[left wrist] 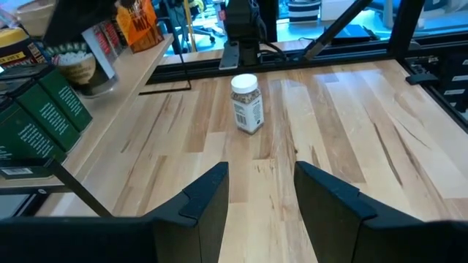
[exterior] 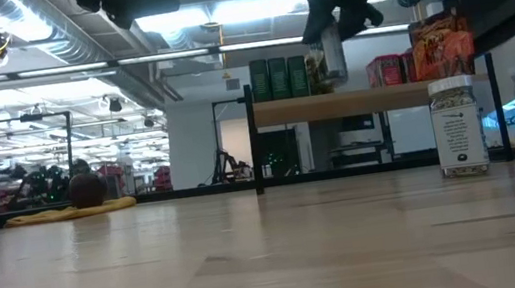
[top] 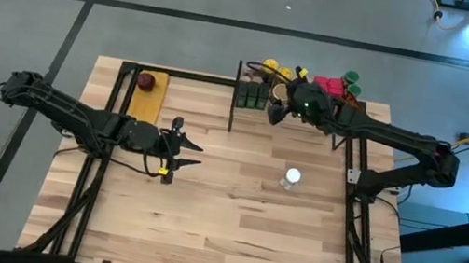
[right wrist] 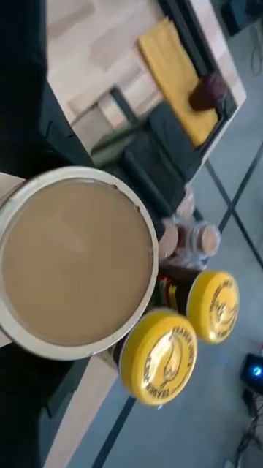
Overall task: Shelf spices
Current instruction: Put the golden seasoning bottle on the shelf
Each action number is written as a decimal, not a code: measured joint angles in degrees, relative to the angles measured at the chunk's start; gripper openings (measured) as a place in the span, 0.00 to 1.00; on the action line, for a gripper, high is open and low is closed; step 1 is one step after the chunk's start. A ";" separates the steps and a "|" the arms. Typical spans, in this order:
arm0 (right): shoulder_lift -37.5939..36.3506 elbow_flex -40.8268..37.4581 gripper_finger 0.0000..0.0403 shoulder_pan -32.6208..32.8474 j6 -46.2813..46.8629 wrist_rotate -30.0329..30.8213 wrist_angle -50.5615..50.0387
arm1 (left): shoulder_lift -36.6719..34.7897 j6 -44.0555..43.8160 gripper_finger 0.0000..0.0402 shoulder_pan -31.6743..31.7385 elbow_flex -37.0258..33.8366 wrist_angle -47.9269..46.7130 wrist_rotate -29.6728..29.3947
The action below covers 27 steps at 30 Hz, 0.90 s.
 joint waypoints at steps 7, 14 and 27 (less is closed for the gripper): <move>0.17 0.00 0.71 -1.87 0.62 0.07 -0.21 | 0.00 -0.01 0.37 0.01 0.00 -0.01 0.00; 0.00 -2.67 0.70 -2.13 1.68 -0.33 2.65 | -0.01 -0.01 0.37 0.01 0.00 -0.03 0.02; 0.46 -5.44 0.70 -3.54 1.51 -0.47 8.15 | 0.01 -0.01 0.37 -0.01 0.00 0.14 0.02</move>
